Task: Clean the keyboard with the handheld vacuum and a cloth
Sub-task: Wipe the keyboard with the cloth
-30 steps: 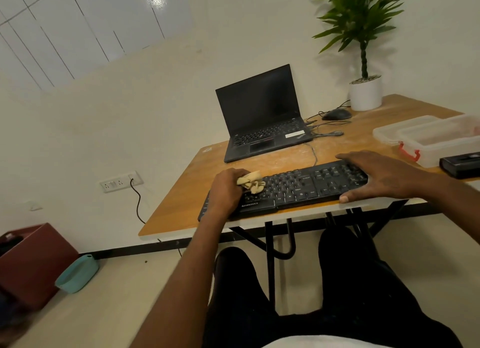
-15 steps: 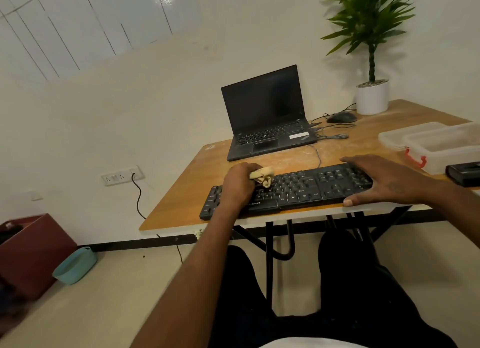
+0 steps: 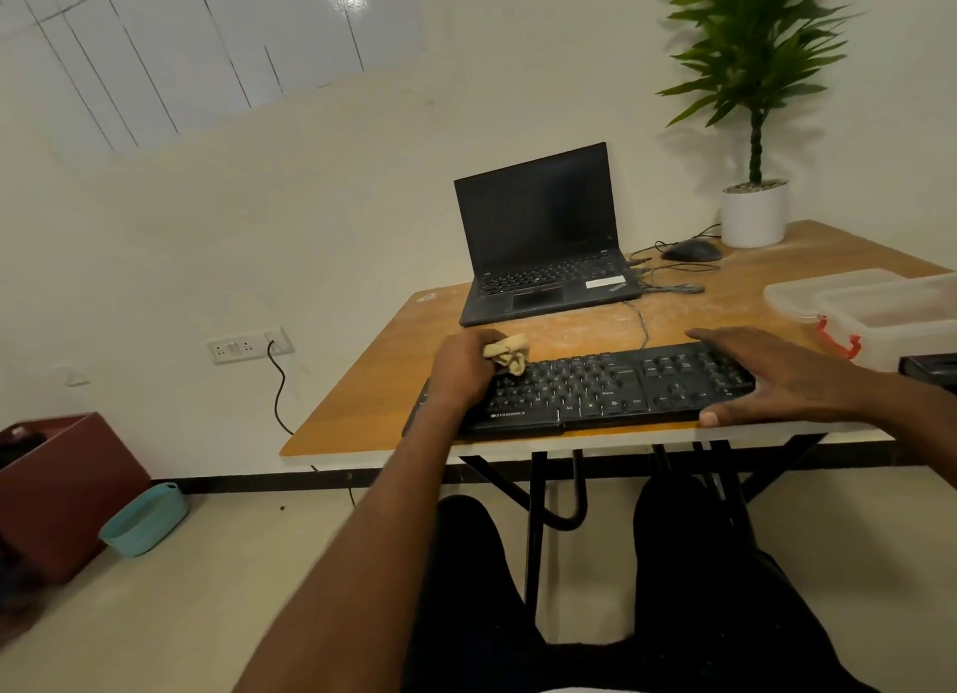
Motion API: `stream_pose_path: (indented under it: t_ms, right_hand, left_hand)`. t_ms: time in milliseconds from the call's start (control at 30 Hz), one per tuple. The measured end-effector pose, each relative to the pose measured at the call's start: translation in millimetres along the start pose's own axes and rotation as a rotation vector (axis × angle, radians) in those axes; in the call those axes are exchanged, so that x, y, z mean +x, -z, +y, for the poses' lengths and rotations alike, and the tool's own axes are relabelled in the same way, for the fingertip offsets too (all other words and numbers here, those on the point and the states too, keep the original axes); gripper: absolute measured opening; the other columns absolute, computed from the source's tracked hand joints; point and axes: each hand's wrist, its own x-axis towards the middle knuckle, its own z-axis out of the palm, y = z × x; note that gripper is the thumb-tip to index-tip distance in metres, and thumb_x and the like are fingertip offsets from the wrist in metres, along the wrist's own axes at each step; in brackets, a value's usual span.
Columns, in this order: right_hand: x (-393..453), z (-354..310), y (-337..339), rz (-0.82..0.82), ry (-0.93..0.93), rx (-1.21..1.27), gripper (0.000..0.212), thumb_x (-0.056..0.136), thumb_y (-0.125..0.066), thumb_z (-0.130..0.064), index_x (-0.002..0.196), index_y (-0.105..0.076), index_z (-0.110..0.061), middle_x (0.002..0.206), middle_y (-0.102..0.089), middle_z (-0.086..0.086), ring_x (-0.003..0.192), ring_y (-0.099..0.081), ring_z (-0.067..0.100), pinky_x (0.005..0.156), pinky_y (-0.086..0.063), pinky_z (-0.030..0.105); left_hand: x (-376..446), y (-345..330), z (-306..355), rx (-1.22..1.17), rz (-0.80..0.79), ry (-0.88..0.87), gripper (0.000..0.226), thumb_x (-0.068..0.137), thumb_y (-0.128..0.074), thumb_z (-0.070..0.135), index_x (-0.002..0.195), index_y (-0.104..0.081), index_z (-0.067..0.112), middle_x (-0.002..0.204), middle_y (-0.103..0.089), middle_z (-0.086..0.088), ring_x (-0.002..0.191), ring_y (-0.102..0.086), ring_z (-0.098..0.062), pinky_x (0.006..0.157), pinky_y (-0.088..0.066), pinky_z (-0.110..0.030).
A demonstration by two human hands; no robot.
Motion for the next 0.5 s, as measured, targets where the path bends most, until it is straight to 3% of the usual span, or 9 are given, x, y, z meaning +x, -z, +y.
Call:
stream_pose_path:
  t_ms: [200, 333, 500]
  right_hand:
    - [-3, 5, -3, 0.038, -0.06, 0.003, 0.132, 0.052, -0.057, -0.101, 0.159, -0.013, -0.038, 0.163, -0.029, 0.0, 0.143, -0.034, 0.021, 0.115, -0.037, 0.046]
    - [-4, 1, -3, 0.049, -0.073, 0.019, 0.135, 0.048, -0.054, -0.103, 0.159, -0.011, -0.039, 0.163, -0.028, 0.002, 0.143, -0.034, 0.023, 0.114, -0.038, 0.047]
    - [-5, -1, -3, 0.055, -0.073, 0.036, 0.131, 0.049, -0.056, -0.103, 0.157, -0.01, -0.044, 0.163, -0.028, -0.001, 0.143, -0.034, 0.021, 0.114, -0.038, 0.046]
  left_hand:
    - [5, -11, 20, -0.016, -0.032, -0.073, 0.029, 0.095, -0.07, 0.003, 0.119, -0.079, 0.015, 0.112, -0.079, -0.006, 0.103, -0.07, -0.023, 0.081, -0.046, -0.028]
    - [5, 6, -13, 0.02, -0.006, 0.028, 0.03, 0.092, -0.073, 0.005, 0.117, -0.081, 0.018, 0.109, -0.08, -0.009, 0.102, -0.071, -0.026, 0.081, -0.051, -0.033]
    - [2, 9, -14, 0.061, -0.004, 0.053, 0.032, 0.095, -0.068, 0.005, 0.121, -0.079, 0.02, 0.113, -0.079, -0.008, 0.104, -0.069, -0.026, 0.078, -0.044, -0.029]
